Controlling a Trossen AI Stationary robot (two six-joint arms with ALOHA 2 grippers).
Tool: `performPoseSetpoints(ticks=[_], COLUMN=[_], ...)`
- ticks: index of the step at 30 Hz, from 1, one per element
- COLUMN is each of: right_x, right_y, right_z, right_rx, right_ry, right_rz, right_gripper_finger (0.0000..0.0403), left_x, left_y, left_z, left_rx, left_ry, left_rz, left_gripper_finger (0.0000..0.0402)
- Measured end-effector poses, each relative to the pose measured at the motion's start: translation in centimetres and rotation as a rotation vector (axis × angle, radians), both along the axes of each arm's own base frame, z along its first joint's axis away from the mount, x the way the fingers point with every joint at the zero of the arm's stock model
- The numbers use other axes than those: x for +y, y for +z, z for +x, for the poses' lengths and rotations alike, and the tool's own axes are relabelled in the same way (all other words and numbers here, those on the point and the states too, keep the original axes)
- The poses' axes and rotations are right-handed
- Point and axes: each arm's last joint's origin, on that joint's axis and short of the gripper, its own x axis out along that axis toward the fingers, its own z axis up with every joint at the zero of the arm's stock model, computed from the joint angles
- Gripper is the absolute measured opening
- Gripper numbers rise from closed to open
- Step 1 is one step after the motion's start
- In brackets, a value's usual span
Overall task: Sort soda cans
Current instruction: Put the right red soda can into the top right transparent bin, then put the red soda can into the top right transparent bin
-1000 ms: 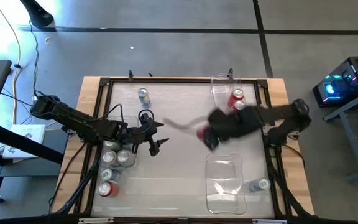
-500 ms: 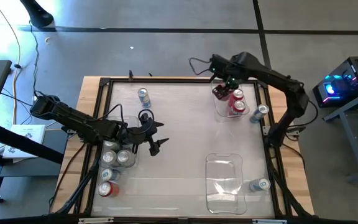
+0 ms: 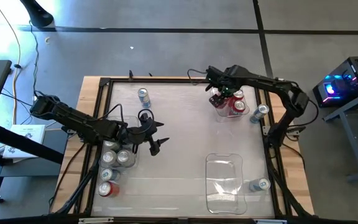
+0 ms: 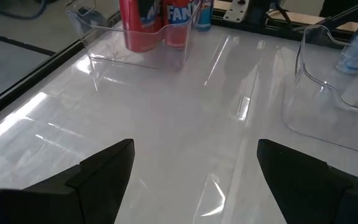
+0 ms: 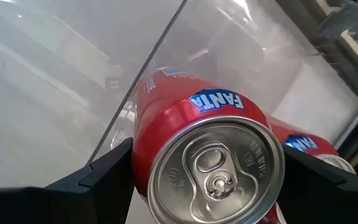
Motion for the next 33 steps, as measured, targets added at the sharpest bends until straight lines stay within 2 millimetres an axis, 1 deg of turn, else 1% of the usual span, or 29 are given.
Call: performPoseSetpoints(ticks=[5, 8, 16, 20, 25, 28, 31, 33], right_x=[-0.5, -0.5, -0.7, -0.8, -1.1, -1.3, -0.9, 0.1], right_y=[-1.8, -2.4, -2.5, -2.4, -0.8, 0.7, 2.6, 4.2], right_z=[-0.1, 0.0, 0.0, 0.1, 0.5, 0.7, 0.9, 1.2], right_rx=[0.026, 0.034, 0.028, 0.022, -0.005, 0.009, 0.045, 0.048], right_ry=[-0.009, -0.007, 0.003, 0.002, 0.007, 0.009, 0.028, 0.079], right_rz=[0.019, 0.023, 0.019, 0.014, -0.012, -0.06, -0.122, -0.191], right_gripper_finger=[0.0297, 0.0302, 0.0361, 0.0375, 0.0377, 0.0377, 0.0378, 0.0378], left_x=[0.0, 0.0, 0.0, 0.0, 0.0, 0.0, 0.0, -0.5], left_y=[0.1, 0.1, 0.1, 0.1, 0.1, 0.1, 0.3, 0.7], left_z=[0.1, 0.1, 0.1, 0.1, 0.1, 0.1, 0.1, 0.0], left_rx=[-0.013, -0.013, -0.013, -0.012, -0.012, -0.012, -0.032, -0.087], left_ry=[0.0, 0.0, 0.0, 0.0, 0.0, 0.0, 0.031, 0.082], left_rz=[-0.003, -0.003, -0.003, -0.003, -0.003, -0.003, 0.02, 0.044], left_gripper_finger=[0.0336, 0.0336, 0.0336, 0.0336, 0.0336, 0.0336, 0.0335, 0.0335])
